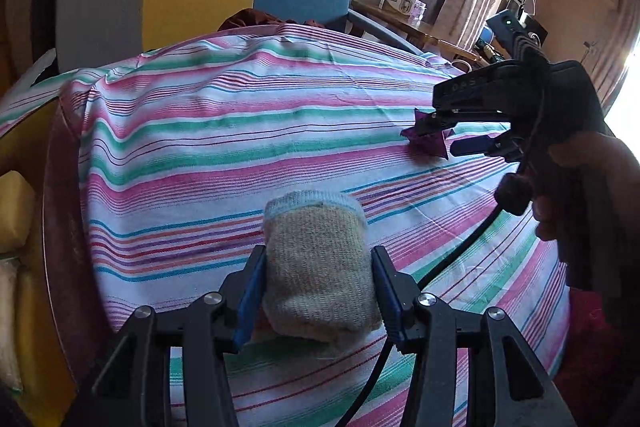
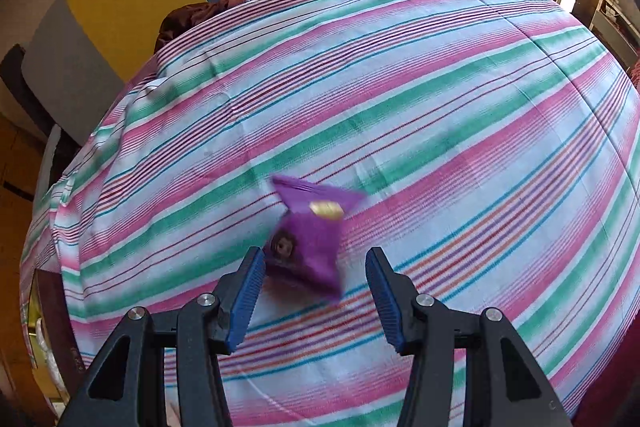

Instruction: Organize objects

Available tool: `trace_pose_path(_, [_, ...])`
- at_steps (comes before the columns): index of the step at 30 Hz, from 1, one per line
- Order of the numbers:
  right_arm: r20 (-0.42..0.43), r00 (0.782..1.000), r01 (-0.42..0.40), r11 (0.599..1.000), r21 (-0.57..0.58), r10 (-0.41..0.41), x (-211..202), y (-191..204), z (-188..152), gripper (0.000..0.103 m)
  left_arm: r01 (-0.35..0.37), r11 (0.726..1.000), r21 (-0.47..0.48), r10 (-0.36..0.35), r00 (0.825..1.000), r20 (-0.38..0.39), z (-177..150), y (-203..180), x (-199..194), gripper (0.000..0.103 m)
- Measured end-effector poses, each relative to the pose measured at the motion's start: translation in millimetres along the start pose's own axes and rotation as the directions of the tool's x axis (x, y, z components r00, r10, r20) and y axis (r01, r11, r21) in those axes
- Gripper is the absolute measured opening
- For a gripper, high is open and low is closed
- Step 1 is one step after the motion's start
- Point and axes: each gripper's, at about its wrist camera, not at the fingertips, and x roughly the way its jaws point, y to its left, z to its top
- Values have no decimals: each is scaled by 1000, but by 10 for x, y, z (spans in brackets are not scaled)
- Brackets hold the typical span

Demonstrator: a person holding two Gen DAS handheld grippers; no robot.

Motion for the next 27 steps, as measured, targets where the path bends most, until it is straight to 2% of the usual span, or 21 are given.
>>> trace_pose_path(3, [-7, 1000, 8, 1000, -15, -9, 176, 72, 106, 54, -1, 1000, 1, 1, 1000, 2, -8, -6, 1, 52])
trace_pose_path(4, [6, 1000, 24, 998, -53, -23, 182, 115, 130, 51, 0, 1000, 1, 0, 1000, 1, -12, -6, 3, 52])
trace_pose_path(5, [6, 1000, 24, 998, -53, -23, 182, 115, 130, 47, 2, 1000, -2, -2, 1000, 1, -16, -3, 2, 53])
trace_pose_path(6, [5, 1000, 26, 997, -70, -25, 176, 126, 122, 33, 5, 1000, -5, -5, 1000, 1, -22, 1, 1, 53])
trace_pose_path(7, [2, 1000, 29, 994, -101, -29, 160, 120, 65, 27, 10, 1000, -10, -10, 1000, -1, -25, 6, 7, 53])
trace_pose_path(9, [-1, 1000, 28, 993, -119, -28, 152, 112, 23, 20, 27, 999, -29, -28, 999, -22, -42, 23, 45, 54])
trace_pose_path(10, [-22, 999, 19, 988, -153, -23, 124, 97, -67, 13, 22, 999, -28, -23, 999, -27, -59, 19, 61, 54])
trace_pose_path(11, [-22, 999, 19, 988, -153, -23, 124, 97, -67, 12, 13, 1000, -11, -13, 1000, -20, -72, -5, 58, 53])
trace_pose_path(13, [-68, 997, -42, 983, -176, 30, 86, 87, -162, 12, -7, 1000, 8, 7, 1000, -18, -92, -39, 47, 53])
trace_pose_path(17, [-116, 991, -95, 974, -204, 73, 26, 67, -327, 12, 0, 1000, -9, 0, 1000, -21, -87, -10, 37, 53])
trace_pose_path(18, [-126, 987, -121, 976, -181, 99, 20, 39, -333, 14, -1, 1000, -11, 0, 1000, -22, -86, -7, 34, 53])
trace_pose_path(19, [-129, 983, -148, 984, -101, 134, 5, -39, -293, 23, -2, 1000, -13, 2, 1000, -23, -85, -5, 31, 53])
trace_pose_path(20, [-129, 983, -148, 984, -101, 134, 5, -39, -293, 26, -1, 1000, -14, 1, 1000, -24, -85, -1, 29, 53])
trace_pose_path(21, [-116, 984, -145, 987, -69, 137, -16, -70, -260, 28, 0, 1000, -10, 0, 1000, -25, -91, 0, 17, 53])
trace_pose_path(22, [-65, 991, -116, 992, -45, 113, -85, -108, -201, 30, 1, 1000, -5, -1, 1000, -25, -94, -1, 14, 53])
trace_pose_path(27, [-18, 994, -106, 994, 9, 106, -102, -223, -19, 41, 15, 1000, -25, -15, 999, -34, -83, 18, 9, 53])
